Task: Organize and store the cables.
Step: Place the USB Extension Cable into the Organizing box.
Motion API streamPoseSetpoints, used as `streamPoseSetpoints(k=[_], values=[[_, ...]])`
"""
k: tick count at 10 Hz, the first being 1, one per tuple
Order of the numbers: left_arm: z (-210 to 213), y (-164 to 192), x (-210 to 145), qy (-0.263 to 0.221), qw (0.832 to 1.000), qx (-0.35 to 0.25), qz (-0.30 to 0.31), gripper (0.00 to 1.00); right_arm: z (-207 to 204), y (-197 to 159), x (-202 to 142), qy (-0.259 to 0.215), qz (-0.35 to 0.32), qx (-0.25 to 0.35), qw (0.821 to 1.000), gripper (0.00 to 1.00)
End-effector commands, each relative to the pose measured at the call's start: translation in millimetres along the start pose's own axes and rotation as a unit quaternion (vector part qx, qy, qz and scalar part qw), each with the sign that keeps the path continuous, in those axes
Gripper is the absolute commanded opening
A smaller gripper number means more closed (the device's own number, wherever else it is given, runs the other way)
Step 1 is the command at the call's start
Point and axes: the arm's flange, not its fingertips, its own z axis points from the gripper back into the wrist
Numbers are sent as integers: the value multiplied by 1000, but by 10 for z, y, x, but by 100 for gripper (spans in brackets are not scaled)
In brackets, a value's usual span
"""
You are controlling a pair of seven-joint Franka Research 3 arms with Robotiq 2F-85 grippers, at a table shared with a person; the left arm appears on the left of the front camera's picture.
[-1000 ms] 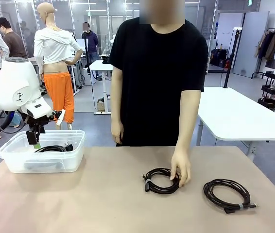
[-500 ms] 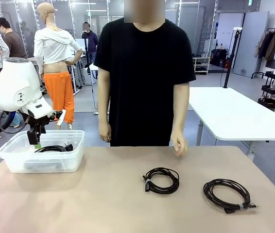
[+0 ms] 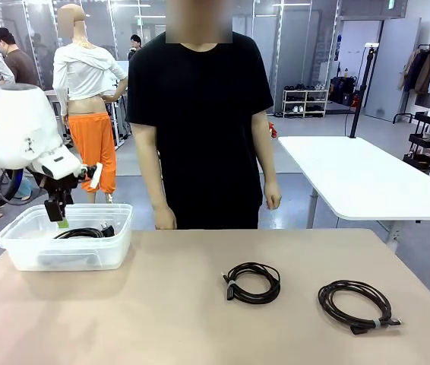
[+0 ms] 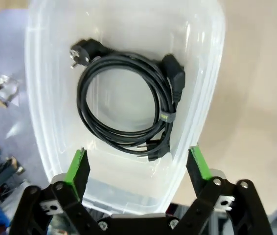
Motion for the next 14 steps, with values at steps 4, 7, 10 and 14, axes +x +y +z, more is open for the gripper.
streamPoseSetpoints(k=[4, 7, 10, 14], values=[[751, -1087, -1022, -211, 972, -57, 88, 100, -10, 22, 37, 1, -14, -9, 1000, 100], [829, -1744, -1670, -311, 941, -28, 129, 100, -10, 22, 37, 1, -14, -9, 1000, 100], [502, -2140, -2392, -428, 889, -6, 166, 100, -10, 22, 37, 1, -14, -9, 1000, 100], [174, -2225, -2533, -499, 859, -29, 110, 100, -10, 22, 37, 1, -14, -9, 1000, 100]])
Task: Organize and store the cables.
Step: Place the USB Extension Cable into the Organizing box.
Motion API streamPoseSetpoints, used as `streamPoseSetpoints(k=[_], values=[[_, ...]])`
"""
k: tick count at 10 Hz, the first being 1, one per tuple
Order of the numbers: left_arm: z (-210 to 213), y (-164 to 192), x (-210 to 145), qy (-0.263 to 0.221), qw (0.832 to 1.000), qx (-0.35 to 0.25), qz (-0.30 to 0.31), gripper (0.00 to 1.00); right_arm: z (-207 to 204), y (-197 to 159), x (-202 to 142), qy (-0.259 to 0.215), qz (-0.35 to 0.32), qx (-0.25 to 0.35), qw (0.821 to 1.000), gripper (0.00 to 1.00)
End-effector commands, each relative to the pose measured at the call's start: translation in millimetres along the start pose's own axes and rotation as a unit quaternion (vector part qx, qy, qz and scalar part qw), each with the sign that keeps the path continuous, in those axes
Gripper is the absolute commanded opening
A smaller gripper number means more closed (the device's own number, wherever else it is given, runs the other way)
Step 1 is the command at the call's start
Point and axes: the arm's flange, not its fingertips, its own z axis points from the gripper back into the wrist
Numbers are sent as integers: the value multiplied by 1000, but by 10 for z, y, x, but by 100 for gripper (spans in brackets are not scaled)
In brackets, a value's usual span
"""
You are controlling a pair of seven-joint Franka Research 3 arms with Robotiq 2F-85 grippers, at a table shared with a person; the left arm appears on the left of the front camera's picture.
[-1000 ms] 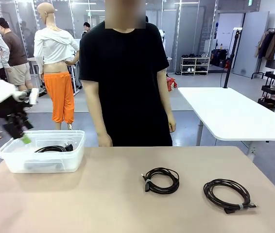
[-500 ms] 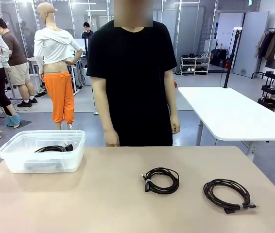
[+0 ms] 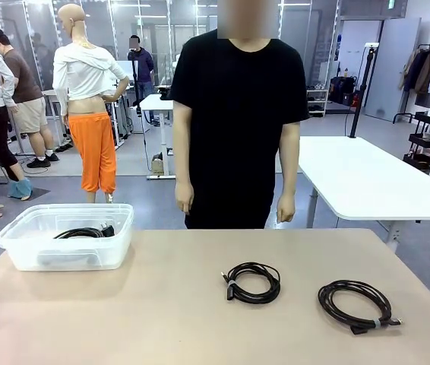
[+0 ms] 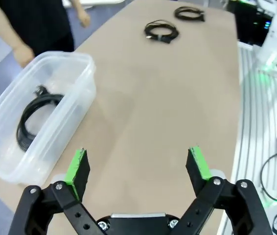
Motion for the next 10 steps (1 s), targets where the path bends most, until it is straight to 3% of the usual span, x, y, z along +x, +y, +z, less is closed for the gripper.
streamPoseSetpoints(k=[1, 10], values=[[96, 9, 53, 14, 1000, 20, 12, 100, -4, 17, 41, 1, -13, -9, 1000, 100], [96, 9, 53, 14, 1000, 20, 12, 100, -4, 17, 41, 1, -13, -9, 1000, 100]])
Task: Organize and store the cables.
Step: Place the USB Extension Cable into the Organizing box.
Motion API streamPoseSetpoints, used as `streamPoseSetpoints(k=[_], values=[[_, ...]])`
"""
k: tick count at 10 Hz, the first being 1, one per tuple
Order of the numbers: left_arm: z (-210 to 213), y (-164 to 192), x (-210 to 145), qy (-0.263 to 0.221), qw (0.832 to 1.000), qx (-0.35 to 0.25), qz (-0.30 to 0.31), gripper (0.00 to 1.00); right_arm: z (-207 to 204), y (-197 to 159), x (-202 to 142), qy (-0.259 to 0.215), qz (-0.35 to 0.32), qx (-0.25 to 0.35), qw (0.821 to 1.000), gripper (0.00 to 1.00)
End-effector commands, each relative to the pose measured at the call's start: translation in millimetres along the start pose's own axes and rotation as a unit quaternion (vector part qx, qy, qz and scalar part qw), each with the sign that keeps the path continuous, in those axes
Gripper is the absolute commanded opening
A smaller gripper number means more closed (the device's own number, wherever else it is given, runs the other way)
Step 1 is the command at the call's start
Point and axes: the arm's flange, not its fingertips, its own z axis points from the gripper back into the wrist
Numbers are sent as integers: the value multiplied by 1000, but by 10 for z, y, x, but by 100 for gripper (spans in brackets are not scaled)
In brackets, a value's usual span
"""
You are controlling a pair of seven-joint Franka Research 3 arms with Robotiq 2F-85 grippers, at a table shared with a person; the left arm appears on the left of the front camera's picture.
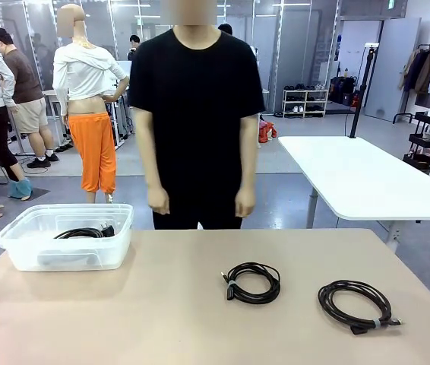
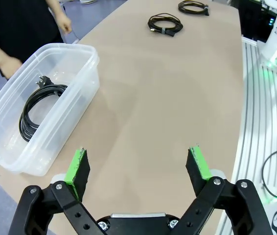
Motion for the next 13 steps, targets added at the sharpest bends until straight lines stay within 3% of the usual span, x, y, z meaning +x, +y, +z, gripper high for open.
streamPoseSetpoints(k=[1, 9, 10, 11, 12, 13], values=[[2, 17, 22, -13, 1000, 1, 2, 100, -4, 16, 42, 1, -13, -9, 1000, 100], [0, -2, 7, -1, 1000, 0, 1, 100, -4, 16, 42, 1, -13, -9, 1000, 100], [-118, -70, 234, -23, 999, -22, 20, 100, -4, 16, 42, 1, -13, -9, 1000, 100], [-293, -177, 493, -11, 999, -20, 37, 100, -4, 16, 42, 1, -13, -9, 1000, 100], [-484, -344, 813, 34, 997, -15, 64, 100, -4, 16, 42, 1, -13, -9, 1000, 100], [-635, -538, 1143, 21, 997, -46, 66, 100, -4, 16, 42, 1, -13, -9, 1000, 100]])
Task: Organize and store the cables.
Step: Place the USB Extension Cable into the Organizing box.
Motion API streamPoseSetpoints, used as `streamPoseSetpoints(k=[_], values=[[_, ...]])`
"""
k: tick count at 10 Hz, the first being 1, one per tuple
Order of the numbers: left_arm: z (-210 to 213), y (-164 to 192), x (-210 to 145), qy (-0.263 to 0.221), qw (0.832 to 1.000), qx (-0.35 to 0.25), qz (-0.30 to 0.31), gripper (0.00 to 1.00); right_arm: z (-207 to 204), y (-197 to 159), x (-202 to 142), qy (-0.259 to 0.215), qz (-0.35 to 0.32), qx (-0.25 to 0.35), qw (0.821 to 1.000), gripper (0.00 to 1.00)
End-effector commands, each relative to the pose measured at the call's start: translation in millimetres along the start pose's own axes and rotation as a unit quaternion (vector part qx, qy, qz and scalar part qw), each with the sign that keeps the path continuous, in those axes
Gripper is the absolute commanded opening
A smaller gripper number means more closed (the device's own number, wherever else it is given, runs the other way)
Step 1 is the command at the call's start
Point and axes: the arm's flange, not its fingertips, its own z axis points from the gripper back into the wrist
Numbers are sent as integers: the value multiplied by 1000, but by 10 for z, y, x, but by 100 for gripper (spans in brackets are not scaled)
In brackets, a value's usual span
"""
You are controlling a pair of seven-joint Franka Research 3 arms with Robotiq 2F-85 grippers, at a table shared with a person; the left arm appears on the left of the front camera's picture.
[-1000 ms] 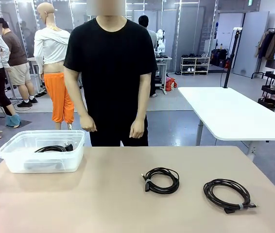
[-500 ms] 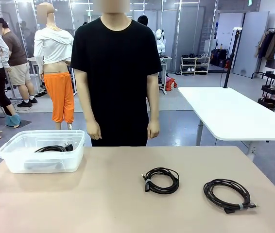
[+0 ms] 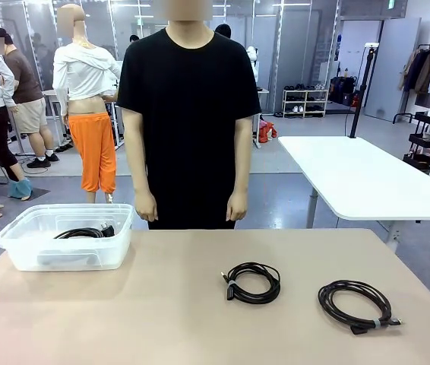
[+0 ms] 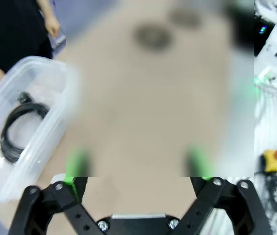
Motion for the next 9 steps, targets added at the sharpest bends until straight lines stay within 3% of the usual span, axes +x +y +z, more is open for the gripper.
streamPoseSetpoints(k=[1, 2, 6, 9], values=[[-495, -648, 656, 25, 999, -10, 45, 100, -2, 15, 42, 1, -13, -9, 1000, 100], [-777, -862, 944, 53, 997, -4, 62, 100, -2, 15, 42, 1, -13, -9, 1000, 100], [-2247, -1720, 2002, 170, 984, 38, 34, 100, -2, 15, 42, 1, -13, -9, 1000, 100], [-3268, -1828, 2408, 240, 969, 48, 29, 100, -2, 15, 42, 1, -13, -9, 1000, 100]])
